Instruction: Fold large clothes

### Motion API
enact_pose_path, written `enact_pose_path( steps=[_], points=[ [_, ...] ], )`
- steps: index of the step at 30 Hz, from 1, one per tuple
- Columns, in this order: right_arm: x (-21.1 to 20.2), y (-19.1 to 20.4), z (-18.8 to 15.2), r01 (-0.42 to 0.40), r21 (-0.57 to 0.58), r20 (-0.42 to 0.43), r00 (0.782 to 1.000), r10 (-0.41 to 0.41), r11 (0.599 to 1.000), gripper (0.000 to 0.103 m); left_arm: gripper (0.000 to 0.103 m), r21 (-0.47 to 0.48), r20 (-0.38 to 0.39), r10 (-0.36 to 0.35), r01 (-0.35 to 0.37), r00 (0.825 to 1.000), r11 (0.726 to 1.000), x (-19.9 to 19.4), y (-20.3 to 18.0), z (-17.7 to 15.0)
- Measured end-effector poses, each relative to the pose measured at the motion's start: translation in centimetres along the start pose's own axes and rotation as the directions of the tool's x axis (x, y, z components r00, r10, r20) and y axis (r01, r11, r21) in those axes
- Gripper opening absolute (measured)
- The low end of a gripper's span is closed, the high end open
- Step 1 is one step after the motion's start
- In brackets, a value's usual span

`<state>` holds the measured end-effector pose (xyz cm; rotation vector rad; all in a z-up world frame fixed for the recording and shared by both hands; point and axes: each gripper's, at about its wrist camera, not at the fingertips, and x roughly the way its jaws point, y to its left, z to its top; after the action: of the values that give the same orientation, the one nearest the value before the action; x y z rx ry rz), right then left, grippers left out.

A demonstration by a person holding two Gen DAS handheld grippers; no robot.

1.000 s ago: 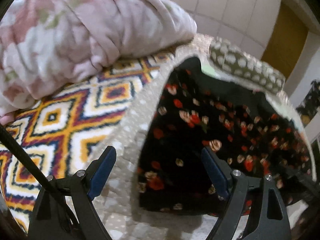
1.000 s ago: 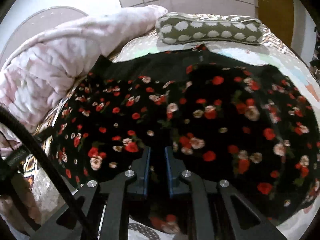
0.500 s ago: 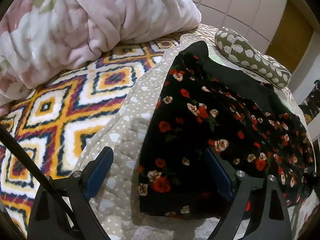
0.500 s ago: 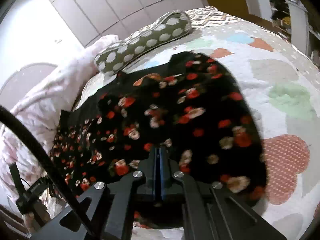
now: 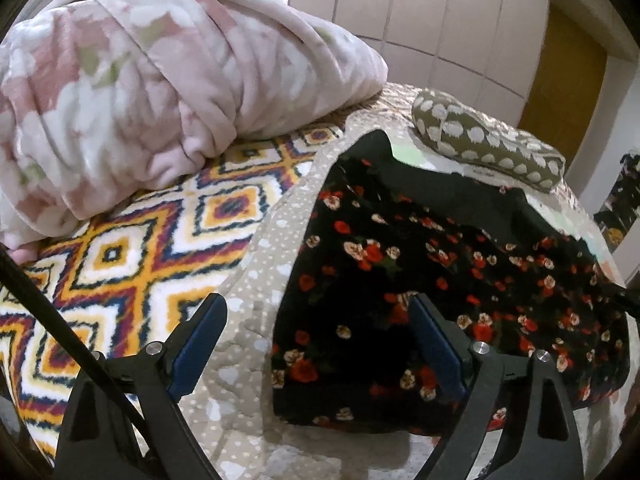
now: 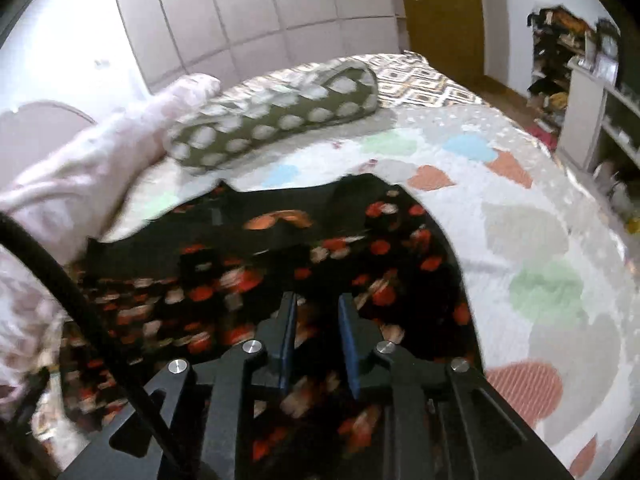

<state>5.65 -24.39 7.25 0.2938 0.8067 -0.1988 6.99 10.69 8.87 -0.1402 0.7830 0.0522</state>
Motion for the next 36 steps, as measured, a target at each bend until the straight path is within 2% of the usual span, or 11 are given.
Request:
enact_pose_path(
  steps=[2,5,6,7,11,14,19,26,29,33,36],
  points=[
    [2.4,-0.8,0.4,0.01,-0.027,-0.064,0.998,-0.012,1.0,0.017,0.091,0.01,-0.018,0.006,-0.006,1.0,1.0,0.7,-0.3,-0.1],
    [5.4,-3.9,0.7,0.242,-0.091,-0.109,0.962,-0.251,0.966,0.007,0.091,0.013,-0.036,0.015,-0.014,0.999,1.0,1.2,-0.3,-0.3],
    [5.8,-6.1,1.0,0.306,-0.042,-0.123,0.943,-0.309,0.951,0.0,0.091,0.011,-0.04,0.012,-0.012,0.999,1.0,1.4,-0.3,-0.3],
    [5.8,-7.3,1.2,0.314,0.003,-0.14,0.94,-0.31,0.949,0.0,0.091,0.011,-0.042,0.012,-0.011,0.999,1.0,1.4,-0.3,-0.3],
    [3.6,-8.2,2.4,0.232,0.086,-0.09,0.97,-0.224,0.969,0.0,0.091,0.007,-0.044,0.014,-0.014,0.999,1.0,1.6,-0.4,-0.4],
    [2.2,-6.9,3.6,0.22,0.063,-0.009,0.975,-0.22,0.973,0.019,0.091,0.012,-0.04,0.02,-0.019,0.999,1.0,1.6,-0.5,-0.4],
    [1.9,-4.5,3.9,0.206,0.026,0.045,0.977,-0.207,0.978,0.019,0.091,0.025,-0.01,0.035,-0.034,0.999,0.999,1.0,-0.7,-0.2],
    [-2.1,-2.6,-0.5,0.046,0.027,0.054,0.997,-0.047,0.999,0.035,0.091,0.052,0.057,-0.044,0.041,0.997,0.998,-1.8,-2.2,-0.4],
    [-3.4,-1.9,-2.8,0.025,0.0,0.044,0.999,-0.025,1.0,0.035,0.091,0.07,0.068,-0.079,0.074,0.995,0.995,-2.7,-3.4,-0.9],
    [-5.0,-1.2,-5.5,0.019,-0.03,0.042,0.999,-0.017,0.999,0.047,0.091,0.089,0.062,-0.126,0.12,0.99,0.989,-3.5,-4.7,-1.8],
    [-5.5,-1.3,-7.0,0.002,-0.022,0.03,1.0,-0.002,1.0,0.047,0.091,0.1,0.03,-0.154,0.15,0.988,0.984,-3.6,-5.7,-2.9]
  ],
)
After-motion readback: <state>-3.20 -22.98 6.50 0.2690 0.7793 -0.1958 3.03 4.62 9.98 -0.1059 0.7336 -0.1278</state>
